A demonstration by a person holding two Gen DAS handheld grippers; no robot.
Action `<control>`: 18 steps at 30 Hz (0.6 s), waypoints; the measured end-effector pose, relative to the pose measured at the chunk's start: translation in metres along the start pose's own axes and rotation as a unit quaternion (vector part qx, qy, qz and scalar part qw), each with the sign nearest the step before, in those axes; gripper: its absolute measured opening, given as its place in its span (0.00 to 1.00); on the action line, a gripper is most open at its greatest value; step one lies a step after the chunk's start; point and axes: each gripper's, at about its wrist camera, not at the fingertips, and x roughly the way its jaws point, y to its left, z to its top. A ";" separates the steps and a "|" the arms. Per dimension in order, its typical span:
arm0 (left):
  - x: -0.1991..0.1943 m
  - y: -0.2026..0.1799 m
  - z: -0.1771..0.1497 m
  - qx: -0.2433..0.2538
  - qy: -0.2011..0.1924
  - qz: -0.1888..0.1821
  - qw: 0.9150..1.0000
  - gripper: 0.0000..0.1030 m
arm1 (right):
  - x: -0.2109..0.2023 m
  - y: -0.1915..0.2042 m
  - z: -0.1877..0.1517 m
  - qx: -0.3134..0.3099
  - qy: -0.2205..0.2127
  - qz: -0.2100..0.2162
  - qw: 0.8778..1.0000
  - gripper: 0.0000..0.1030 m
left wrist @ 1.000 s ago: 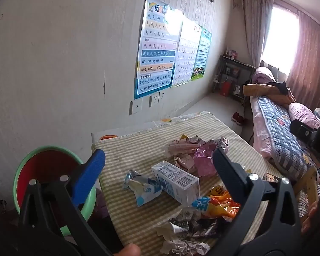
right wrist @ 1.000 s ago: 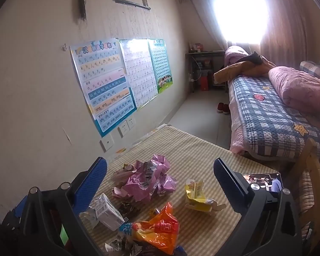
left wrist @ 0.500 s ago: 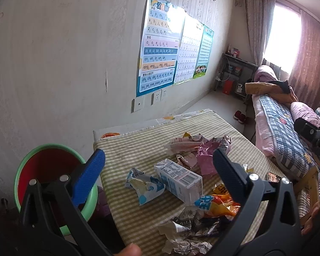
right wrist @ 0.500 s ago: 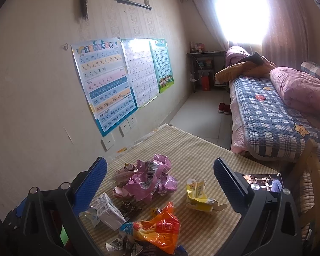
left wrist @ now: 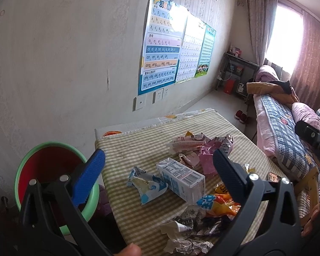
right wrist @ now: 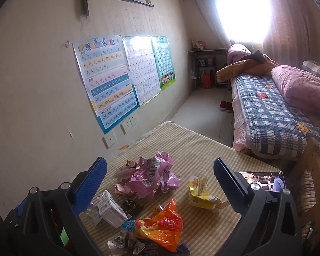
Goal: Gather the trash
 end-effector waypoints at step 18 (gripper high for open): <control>0.007 0.006 -0.002 -0.005 0.010 0.008 1.000 0.96 | 0.006 0.000 -0.001 0.001 0.011 -0.001 1.000 0.93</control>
